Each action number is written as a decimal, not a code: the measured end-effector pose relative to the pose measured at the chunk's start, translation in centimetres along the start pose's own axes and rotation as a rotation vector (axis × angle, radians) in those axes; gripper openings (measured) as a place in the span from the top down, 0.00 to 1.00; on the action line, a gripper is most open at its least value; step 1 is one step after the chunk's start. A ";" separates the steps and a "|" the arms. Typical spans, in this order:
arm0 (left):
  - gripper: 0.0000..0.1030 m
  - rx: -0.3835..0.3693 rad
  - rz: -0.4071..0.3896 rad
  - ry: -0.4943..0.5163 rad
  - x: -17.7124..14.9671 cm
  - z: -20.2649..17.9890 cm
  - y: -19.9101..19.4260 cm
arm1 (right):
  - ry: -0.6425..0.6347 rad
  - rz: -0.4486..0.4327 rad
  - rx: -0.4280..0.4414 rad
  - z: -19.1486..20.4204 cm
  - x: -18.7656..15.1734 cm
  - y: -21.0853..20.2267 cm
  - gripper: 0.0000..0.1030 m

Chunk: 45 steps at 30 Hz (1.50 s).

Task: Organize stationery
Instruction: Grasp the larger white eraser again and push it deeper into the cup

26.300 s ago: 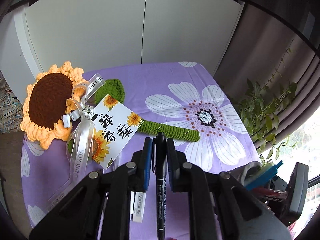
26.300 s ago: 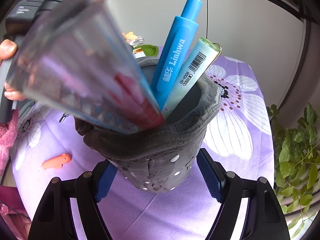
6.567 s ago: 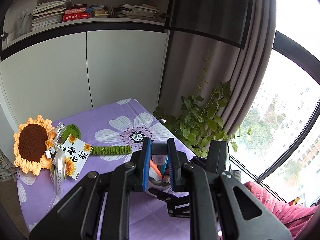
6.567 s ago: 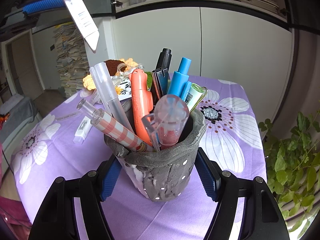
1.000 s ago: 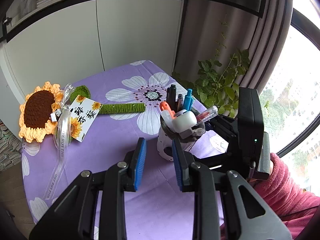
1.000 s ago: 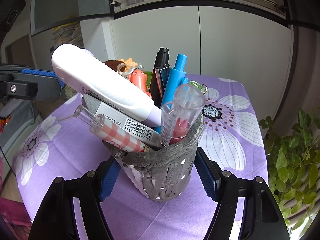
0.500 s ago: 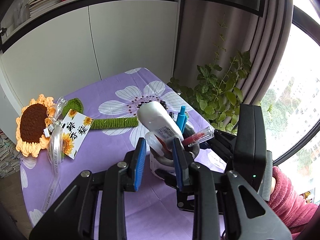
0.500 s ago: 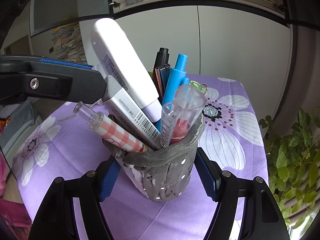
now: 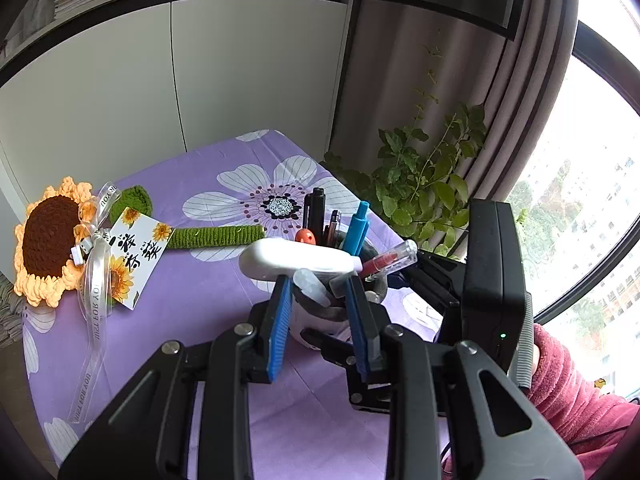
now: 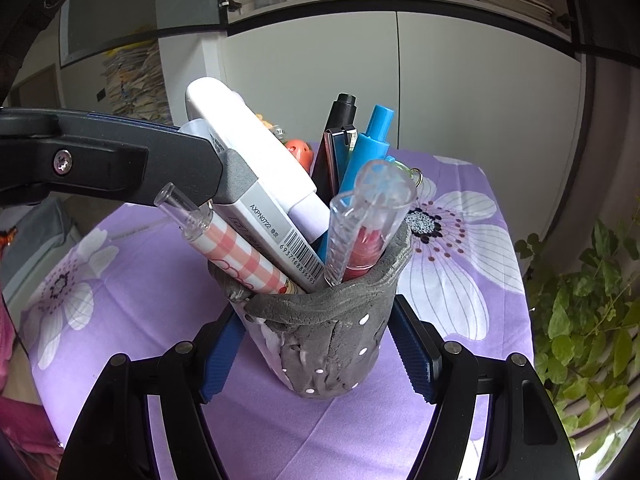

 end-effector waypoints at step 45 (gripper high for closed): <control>0.60 -0.130 -0.033 -0.277 -0.2 5.1 -1.5 | -0.004 0.002 -0.005 0.1 -0.1 0.0 0.29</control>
Point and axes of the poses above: each gripper's, at about its wrist camera, not at the fingertips, and y roughly the way its jaws point, z to its left, x to its top, the point moved 5 cm from there along y, roughly the way its jaws point, and after that the axes turned 7 degrees about -x, right-handed, at the moved point
